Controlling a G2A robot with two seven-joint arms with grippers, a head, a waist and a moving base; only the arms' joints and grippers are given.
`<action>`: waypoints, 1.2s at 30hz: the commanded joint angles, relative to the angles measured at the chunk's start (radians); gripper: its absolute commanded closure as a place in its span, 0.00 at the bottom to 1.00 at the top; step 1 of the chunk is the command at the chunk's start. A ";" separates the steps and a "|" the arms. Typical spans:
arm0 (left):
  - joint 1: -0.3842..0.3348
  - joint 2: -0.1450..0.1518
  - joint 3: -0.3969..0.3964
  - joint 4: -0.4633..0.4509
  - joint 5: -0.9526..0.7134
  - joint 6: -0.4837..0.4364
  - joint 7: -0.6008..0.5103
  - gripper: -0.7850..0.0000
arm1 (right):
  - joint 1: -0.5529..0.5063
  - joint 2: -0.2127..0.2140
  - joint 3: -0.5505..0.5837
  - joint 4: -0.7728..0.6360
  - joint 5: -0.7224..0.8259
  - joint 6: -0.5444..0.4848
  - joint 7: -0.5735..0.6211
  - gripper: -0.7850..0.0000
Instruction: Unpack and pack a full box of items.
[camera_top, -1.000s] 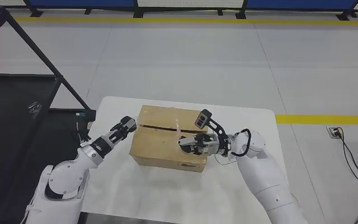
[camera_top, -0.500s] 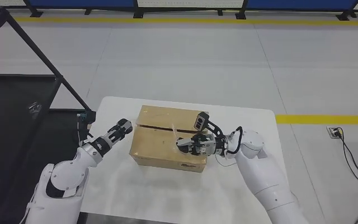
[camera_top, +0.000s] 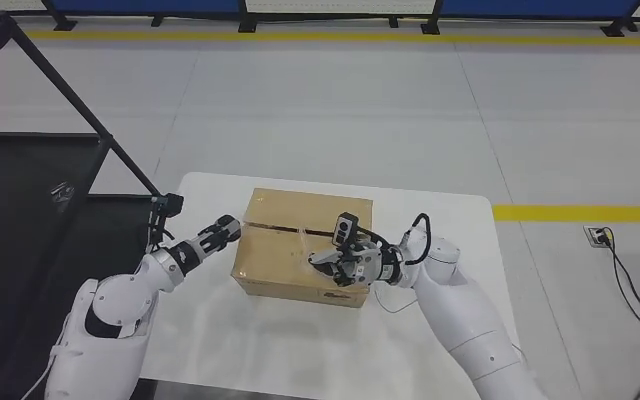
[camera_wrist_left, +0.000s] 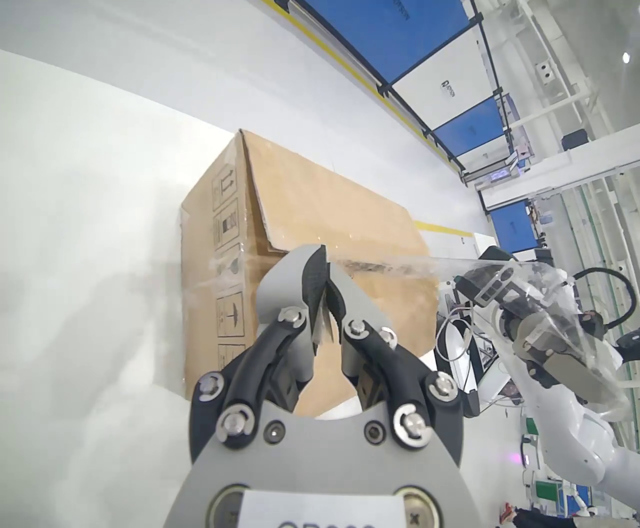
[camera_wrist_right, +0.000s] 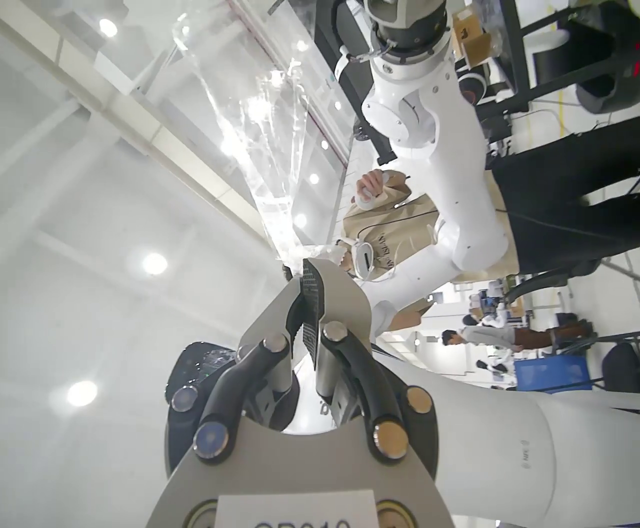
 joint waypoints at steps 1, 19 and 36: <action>-0.023 0.001 0.007 0.021 0.009 0.000 -0.003 1.00 | 0.009 0.004 -0.024 0.007 0.056 0.031 -0.031 1.00; -0.057 0.010 0.009 0.063 0.019 -0.004 0.009 1.00 | -0.012 -0.007 -0.015 -0.019 0.197 0.106 -0.157 1.00; -0.172 0.030 0.035 0.195 -0.033 -0.009 -0.178 1.00 | -0.058 -0.006 0.007 -0.088 0.352 0.220 -0.263 1.00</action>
